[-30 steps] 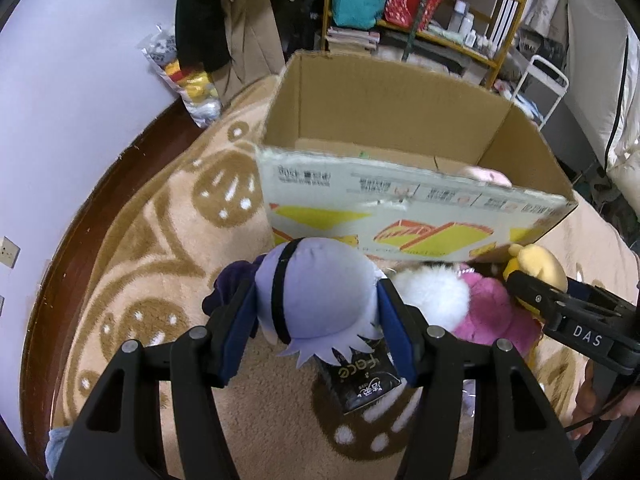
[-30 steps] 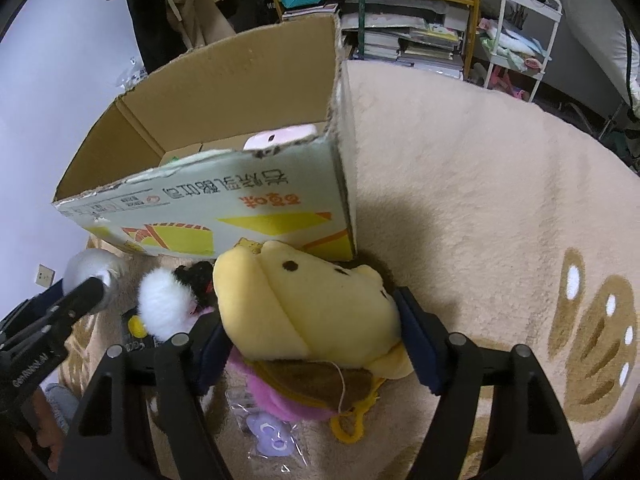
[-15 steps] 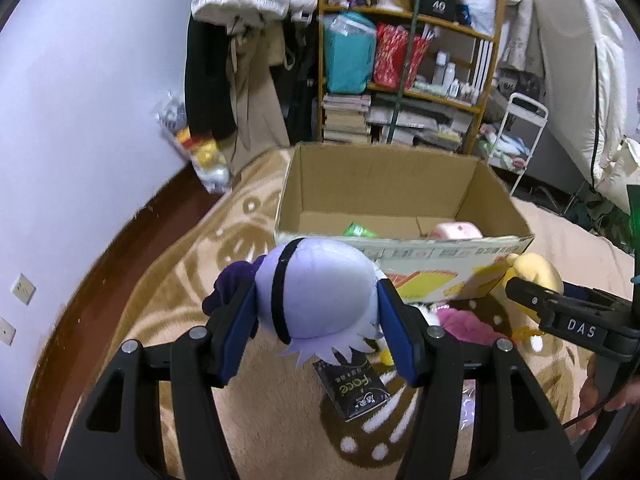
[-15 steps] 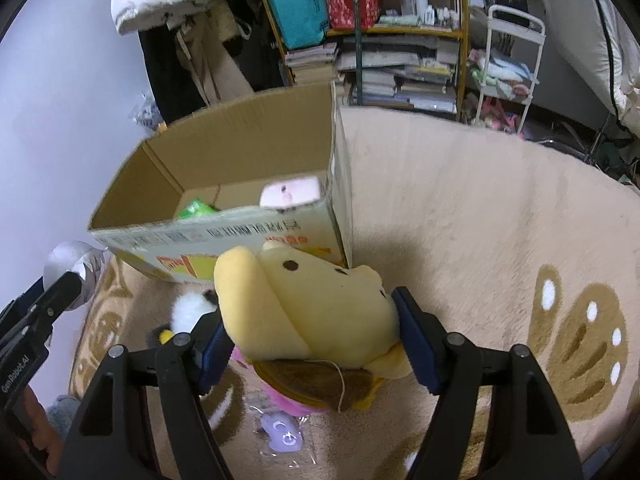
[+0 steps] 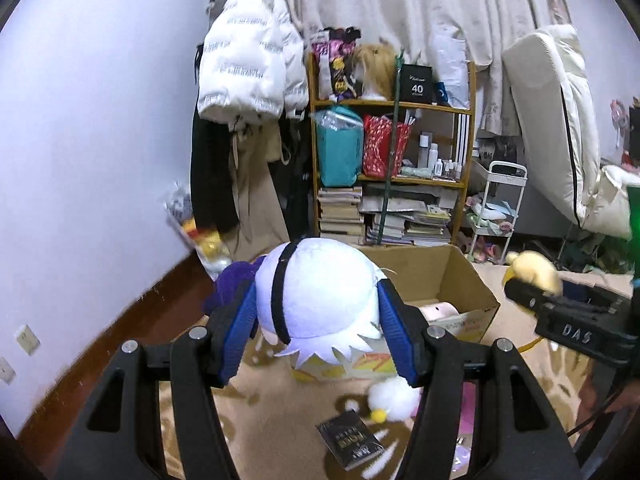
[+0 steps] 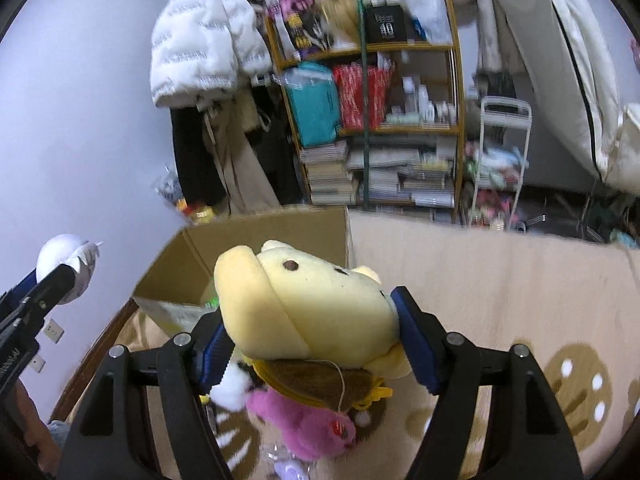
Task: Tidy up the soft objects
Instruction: 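Lift the white-haired doll with the left tool while the right tool lifts the yellow duck plush toward the box, then lower the doll into the box and open the left tool while the right tool releases the duck plush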
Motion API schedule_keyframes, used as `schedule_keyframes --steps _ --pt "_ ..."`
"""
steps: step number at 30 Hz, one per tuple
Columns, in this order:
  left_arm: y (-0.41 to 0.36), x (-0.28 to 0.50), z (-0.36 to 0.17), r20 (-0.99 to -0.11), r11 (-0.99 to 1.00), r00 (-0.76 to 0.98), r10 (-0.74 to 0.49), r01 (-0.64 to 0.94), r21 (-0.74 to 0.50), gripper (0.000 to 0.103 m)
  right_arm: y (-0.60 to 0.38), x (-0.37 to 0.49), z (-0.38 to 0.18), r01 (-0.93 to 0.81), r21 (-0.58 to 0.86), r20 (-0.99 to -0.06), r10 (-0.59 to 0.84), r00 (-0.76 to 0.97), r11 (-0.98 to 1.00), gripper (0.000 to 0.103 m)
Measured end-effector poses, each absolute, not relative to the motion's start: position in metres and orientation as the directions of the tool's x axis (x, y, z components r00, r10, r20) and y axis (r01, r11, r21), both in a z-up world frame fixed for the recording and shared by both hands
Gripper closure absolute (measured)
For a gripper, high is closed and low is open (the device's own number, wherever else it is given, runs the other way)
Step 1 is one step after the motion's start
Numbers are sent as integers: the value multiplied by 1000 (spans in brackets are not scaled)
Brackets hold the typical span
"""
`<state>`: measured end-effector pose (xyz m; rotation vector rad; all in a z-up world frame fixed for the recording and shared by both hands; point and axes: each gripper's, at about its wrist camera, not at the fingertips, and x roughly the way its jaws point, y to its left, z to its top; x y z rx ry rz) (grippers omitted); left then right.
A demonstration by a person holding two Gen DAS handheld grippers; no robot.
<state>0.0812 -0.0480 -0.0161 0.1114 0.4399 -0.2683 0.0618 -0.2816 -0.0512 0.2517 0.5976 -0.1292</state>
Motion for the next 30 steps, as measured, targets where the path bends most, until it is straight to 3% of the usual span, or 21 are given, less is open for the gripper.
schedule_keyframes --steps 12,19,30 --pt "-64 93 2 -336 951 914 -225 281 128 43 -282 78 -12 209 174 -405 -124 906 962 26" --pt "-77 129 6 -375 937 886 -273 333 105 43 -289 103 -8 174 149 -380 -106 919 973 26" --pt "-86 166 -23 -479 932 834 -272 353 85 43 -286 139 0 86 228 -365 3 931 970 26"
